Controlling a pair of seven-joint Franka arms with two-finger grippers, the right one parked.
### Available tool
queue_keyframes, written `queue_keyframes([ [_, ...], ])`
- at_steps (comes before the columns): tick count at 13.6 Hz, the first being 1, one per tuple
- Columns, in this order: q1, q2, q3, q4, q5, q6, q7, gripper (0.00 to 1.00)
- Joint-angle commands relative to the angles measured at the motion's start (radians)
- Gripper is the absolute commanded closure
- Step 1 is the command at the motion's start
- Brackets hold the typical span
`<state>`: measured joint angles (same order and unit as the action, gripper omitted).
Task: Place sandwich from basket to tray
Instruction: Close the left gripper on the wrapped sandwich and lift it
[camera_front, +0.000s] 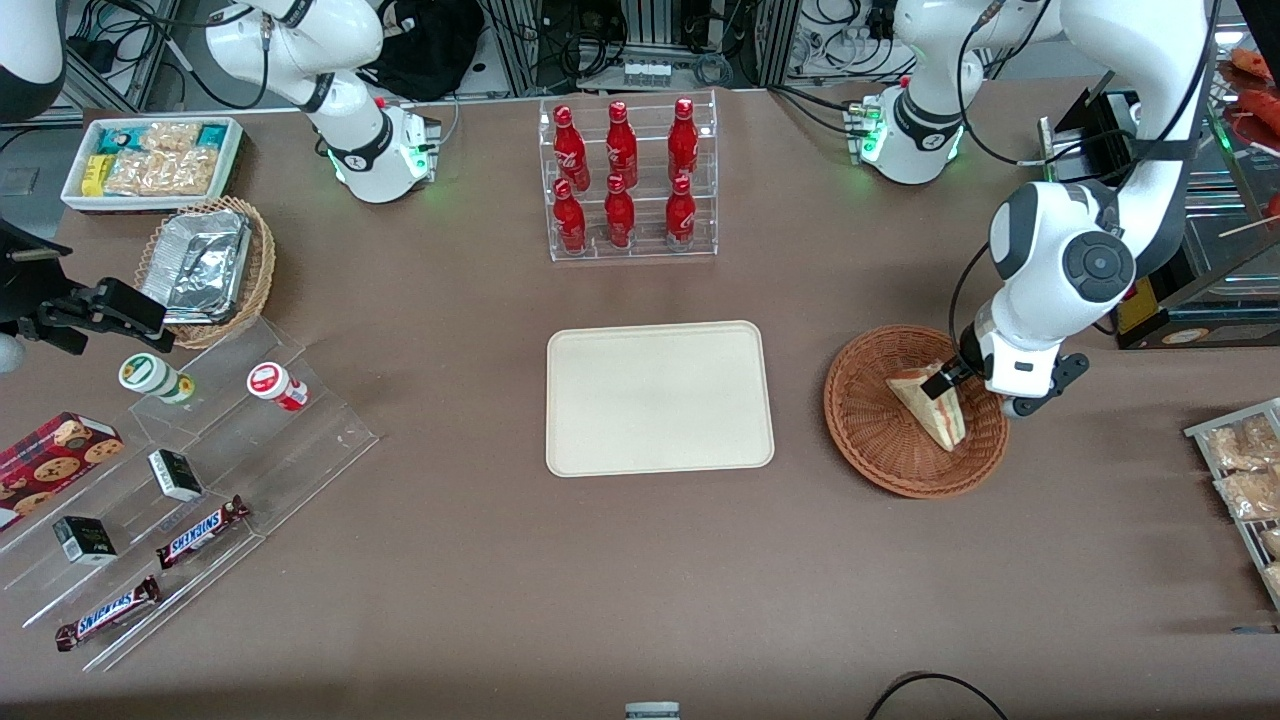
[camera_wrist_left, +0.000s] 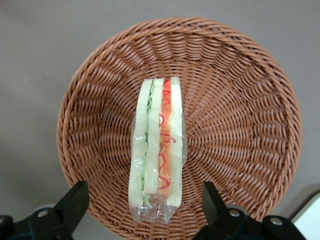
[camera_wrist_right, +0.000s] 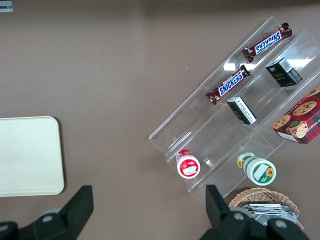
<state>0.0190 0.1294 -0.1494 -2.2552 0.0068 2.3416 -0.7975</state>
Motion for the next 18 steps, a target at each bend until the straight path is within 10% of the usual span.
queue_keyframes([
  [1,-0.008,0.024,-0.013,-0.003,-0.002,0.028,-0.106,0.0],
  [8,-0.008,0.096,-0.013,-0.001,-0.001,0.064,-0.106,0.01],
  [12,-0.007,0.096,-0.013,-0.001,-0.001,0.055,-0.105,0.86],
  [18,-0.007,0.046,-0.045,0.138,0.001,-0.209,-0.103,0.91],
])
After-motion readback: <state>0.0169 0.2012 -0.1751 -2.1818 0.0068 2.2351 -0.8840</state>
